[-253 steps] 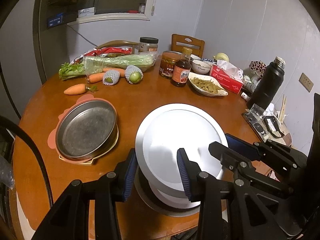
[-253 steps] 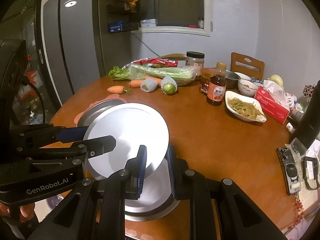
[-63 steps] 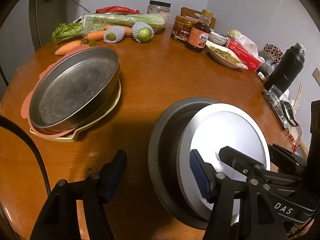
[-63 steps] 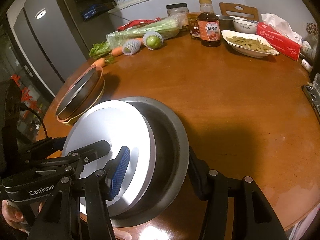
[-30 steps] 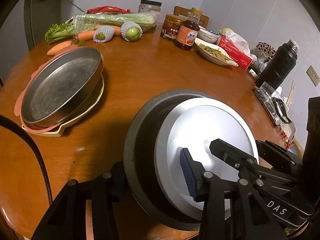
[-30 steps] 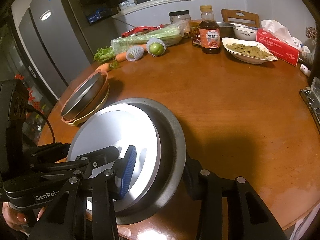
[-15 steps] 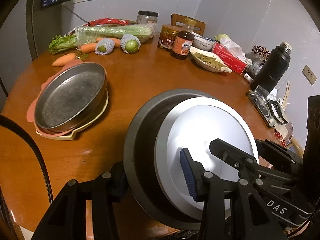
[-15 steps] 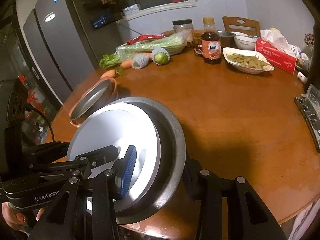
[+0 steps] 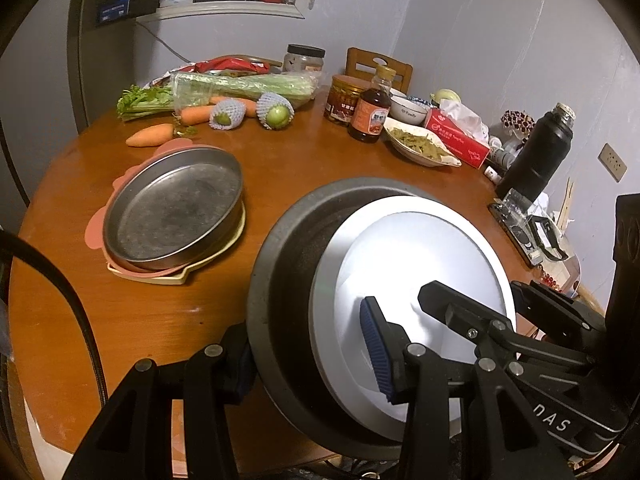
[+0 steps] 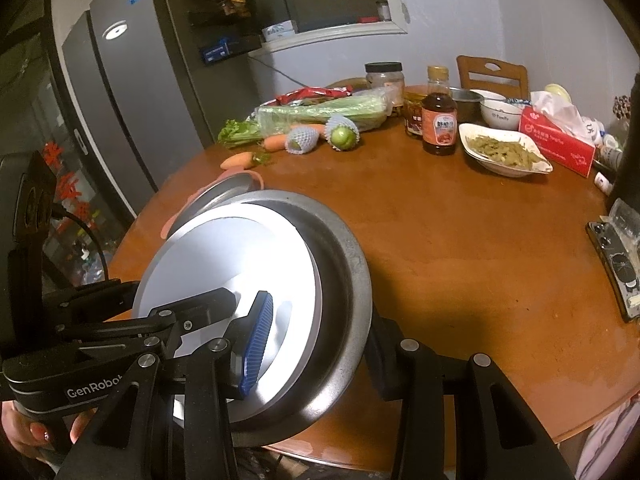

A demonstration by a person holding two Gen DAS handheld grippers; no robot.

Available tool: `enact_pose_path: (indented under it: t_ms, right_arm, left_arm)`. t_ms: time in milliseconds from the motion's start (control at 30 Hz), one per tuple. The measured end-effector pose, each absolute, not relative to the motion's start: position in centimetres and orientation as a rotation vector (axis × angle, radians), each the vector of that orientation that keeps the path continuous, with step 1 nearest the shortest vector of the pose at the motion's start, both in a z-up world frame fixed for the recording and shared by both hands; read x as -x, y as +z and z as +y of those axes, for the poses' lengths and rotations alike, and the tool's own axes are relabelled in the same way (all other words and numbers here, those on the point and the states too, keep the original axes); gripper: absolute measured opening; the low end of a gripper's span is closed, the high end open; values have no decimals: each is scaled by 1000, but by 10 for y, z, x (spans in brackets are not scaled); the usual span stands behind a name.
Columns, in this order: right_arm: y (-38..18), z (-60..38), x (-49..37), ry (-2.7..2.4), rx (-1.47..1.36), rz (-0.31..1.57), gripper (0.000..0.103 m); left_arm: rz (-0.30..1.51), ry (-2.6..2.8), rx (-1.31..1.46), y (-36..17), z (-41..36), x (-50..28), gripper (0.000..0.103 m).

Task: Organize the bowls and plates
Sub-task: 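Lift the steel bowl with its plates and tilt it up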

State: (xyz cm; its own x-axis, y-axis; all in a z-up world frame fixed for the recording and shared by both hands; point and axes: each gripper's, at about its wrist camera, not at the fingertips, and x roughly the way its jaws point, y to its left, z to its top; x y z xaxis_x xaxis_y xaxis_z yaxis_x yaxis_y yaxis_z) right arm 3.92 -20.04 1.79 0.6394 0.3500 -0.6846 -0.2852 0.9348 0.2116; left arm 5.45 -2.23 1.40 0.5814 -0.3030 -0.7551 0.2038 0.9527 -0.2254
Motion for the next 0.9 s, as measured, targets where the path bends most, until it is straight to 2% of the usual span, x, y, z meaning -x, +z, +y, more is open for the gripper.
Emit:
enact_pose_path:
  t_ms: [900]
  right_arm:
    - [31,-135,-82,411,-31,822,43]
  left_arm:
    - [888,-239,175,25,42,-80,46]
